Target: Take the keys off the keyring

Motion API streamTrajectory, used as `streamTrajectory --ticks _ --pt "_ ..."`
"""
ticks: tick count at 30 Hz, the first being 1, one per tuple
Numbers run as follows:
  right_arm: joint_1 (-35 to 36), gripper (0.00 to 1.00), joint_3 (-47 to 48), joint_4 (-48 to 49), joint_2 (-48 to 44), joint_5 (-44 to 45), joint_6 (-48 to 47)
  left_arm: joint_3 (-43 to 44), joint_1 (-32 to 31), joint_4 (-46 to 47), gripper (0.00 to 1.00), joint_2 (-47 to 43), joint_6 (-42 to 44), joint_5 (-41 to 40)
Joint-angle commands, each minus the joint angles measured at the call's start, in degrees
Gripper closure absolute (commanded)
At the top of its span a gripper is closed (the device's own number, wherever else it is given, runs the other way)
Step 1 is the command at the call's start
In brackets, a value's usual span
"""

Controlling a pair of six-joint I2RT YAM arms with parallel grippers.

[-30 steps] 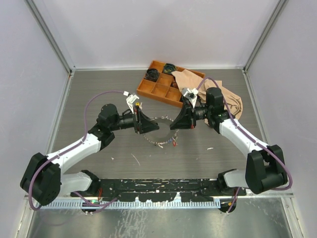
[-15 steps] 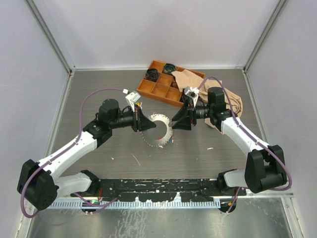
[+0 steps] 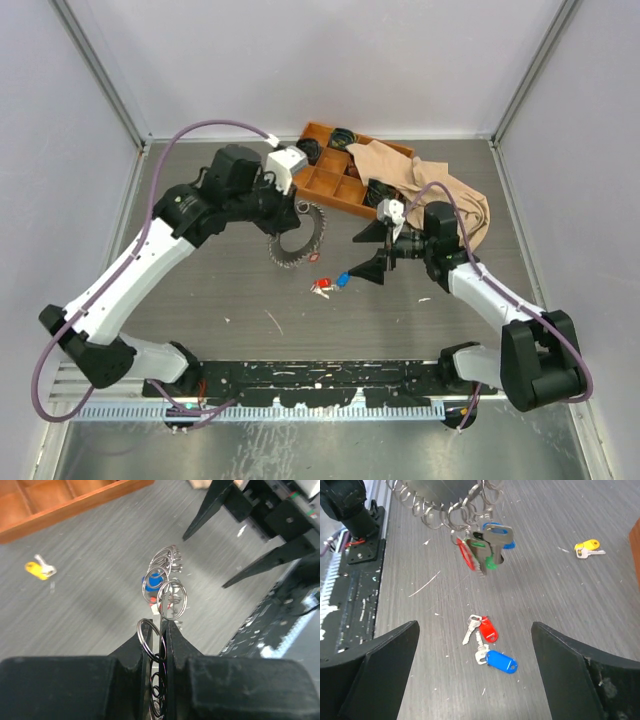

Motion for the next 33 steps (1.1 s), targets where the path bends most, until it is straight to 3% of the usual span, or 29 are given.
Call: streamTrajectory --ticks 1,8,14,22,33 --pt "1.8 0.01 -3.3 18.7 -0.9 2.8 -0.4 10.8 -5.6 -15.4 1.00 5.4 12.2 -12.6" --pt "3.5 0.08 -10.5 44.0 -1.4 5.0 16.0 16.5 -10.2 -16.2 1.00 6.4 20.2 -12.5" --pt "5.6 0.17 -11.1 45.2 -1.3 4.6 15.9 18.3 -11.5 -14.6 1.00 5.4 23.8 -6.2" --pt "6.9 0.18 -11.3 50.9 -2.4 3.4 20.9 15.5 -12.4 -10.6 1.00 1.6 29.3 0.4" --pt "9.6 0.35 -9.4 50.8 -1.8 -1.5 24.5 10.3 -12.4 -5.3 1.00 -3.6 32.2 5.3"
